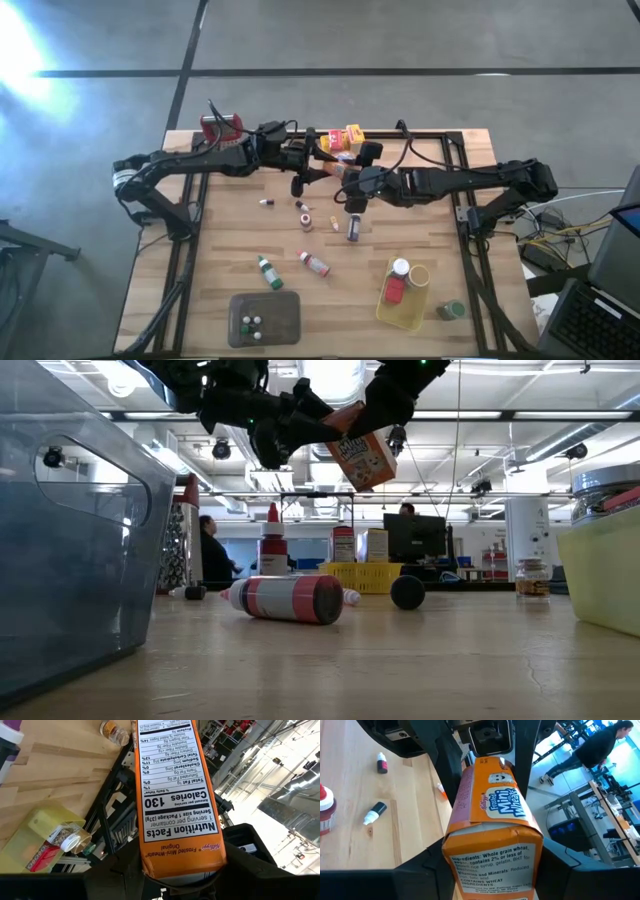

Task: Pick & Place Kitchen Items
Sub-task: Put the orange cereal box into the top yellow bin

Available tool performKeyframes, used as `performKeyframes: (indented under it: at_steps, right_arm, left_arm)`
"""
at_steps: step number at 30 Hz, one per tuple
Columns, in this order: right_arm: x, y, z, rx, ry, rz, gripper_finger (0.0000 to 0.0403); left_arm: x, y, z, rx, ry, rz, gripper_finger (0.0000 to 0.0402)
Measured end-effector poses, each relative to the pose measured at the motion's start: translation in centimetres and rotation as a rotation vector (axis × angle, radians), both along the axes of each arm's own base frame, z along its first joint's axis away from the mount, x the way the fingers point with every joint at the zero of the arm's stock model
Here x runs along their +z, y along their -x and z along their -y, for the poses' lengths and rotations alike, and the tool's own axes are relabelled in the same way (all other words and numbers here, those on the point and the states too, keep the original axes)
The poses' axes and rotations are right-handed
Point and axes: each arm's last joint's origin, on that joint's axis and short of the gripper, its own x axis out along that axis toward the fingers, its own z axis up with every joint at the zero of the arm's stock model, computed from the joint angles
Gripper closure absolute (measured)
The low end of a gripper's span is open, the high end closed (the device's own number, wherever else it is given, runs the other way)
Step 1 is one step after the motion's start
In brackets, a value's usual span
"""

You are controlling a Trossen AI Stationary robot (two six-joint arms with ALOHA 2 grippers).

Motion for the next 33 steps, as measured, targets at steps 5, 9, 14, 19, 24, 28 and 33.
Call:
performKeyframes:
  at_steps: [5,9,14,19,24,28,33]
  right_arm:
    - [0.0,0.0,0.0,0.000,-0.001,0.000,0.0213]
    - [0.0,0.0,0.0,-0.001,-0.001,0.000,0.0212]
    - [0.0,0.1,0.3,-0.026,-0.019,0.012,0.0207]
    - [-0.2,0.3,1.2,-0.094,-0.070,0.037,0.0215]
    - [-0.3,0.4,2.4,-0.164,-0.117,0.083,0.0226]
    - [-0.5,0.6,3.5,-0.239,-0.171,0.136,0.0228]
    - [-0.7,0.9,5.2,-0.374,-0.223,0.234,0.0215]
  left_arm:
    - [0.0,0.0,0.0,0.000,0.001,-0.001,0.0192]
    - [0.0,0.0,0.1,0.008,-0.022,-0.002,0.0153]
    - [0.0,0.1,-0.2,-0.001,-0.122,0.000,0.0108]
    - [0.5,0.3,-0.2,-0.042,-0.219,0.031,0.0097]
    - [1.4,1.1,-0.4,-0.108,-0.346,0.075,0.0097]
    - [1.9,1.7,-0.9,-0.131,-0.447,0.101,0.0096]
    - [1.8,2.1,-1.7,-0.118,-0.529,0.095,0.0096]
